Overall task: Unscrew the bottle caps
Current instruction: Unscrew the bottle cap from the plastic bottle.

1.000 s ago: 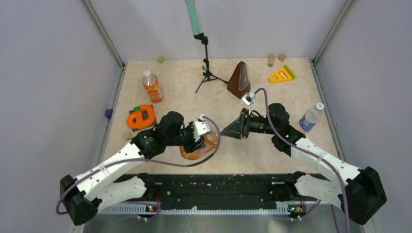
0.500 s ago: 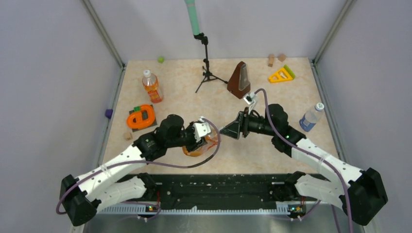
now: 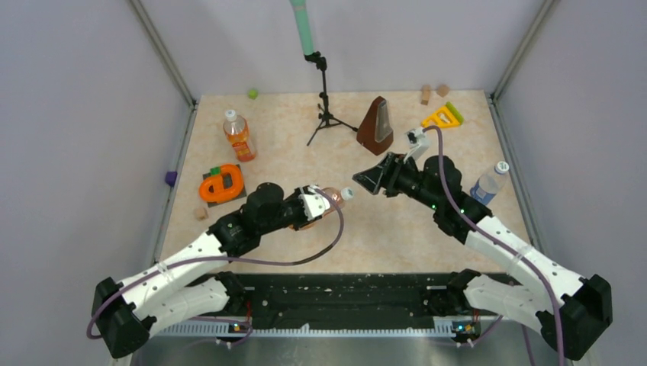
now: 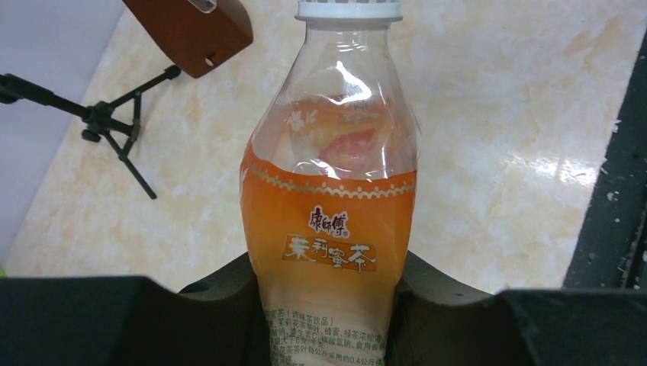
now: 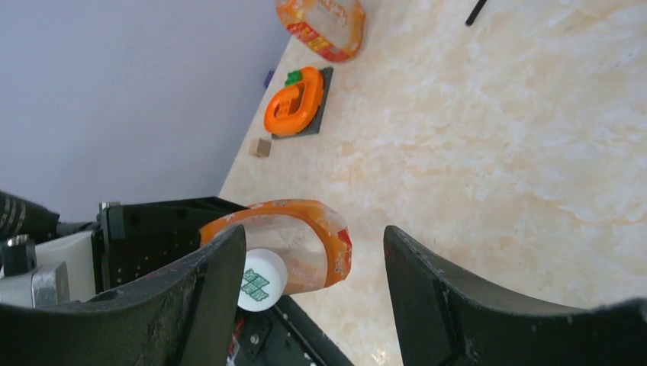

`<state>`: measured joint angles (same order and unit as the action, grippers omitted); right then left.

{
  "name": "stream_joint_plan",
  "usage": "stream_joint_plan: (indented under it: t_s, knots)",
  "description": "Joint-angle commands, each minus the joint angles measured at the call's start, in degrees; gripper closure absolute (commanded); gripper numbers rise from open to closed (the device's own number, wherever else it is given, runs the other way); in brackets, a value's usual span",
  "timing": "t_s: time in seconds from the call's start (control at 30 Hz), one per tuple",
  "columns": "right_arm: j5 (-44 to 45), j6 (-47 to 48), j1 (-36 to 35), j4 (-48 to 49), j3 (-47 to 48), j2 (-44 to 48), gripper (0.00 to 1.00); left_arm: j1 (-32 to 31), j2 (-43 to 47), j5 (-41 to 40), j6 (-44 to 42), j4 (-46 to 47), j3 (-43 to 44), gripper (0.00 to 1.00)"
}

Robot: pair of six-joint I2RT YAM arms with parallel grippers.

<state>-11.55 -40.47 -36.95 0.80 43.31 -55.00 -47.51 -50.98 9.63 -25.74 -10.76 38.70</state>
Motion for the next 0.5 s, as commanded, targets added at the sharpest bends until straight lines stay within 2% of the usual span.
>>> stream_joint_plan:
  t_s: [0.0, 0.17, 0.23, 0.33, 0.47]
  knots:
    - [5.1, -2.0, 0.2, -1.8, 4.8, 1.3, 0.35, -0.3, -0.2, -3.2, -3.1, 9.7, -0.5, 1.00]
    - [6.5, -3.0, 0.3, -4.5, 6.6, 1.3, 0.34, -0.3, 1.5, -4.7, -2.6, 14.4, -2.7, 1.00]
    - [5.1, -6.1, 0.3, -3.9, 4.2, 2.0, 0.35, -0.4, 2.6, -7.6, -0.7, 15.2, -4.6, 1.00]
    - [0.2, -10.2, 0.3, 3.7, -2.1, 4.6, 0.35, -0.5, 4.8, -8.2, -0.1, 16.0, -8.8, 1.00]
    - [0.7, -10.5, 0.3, 0.9, -2.9, 5.9, 0.35, -0.6, 8.7, -8.0, 0.4, 15.2, -11.5, 1.00]
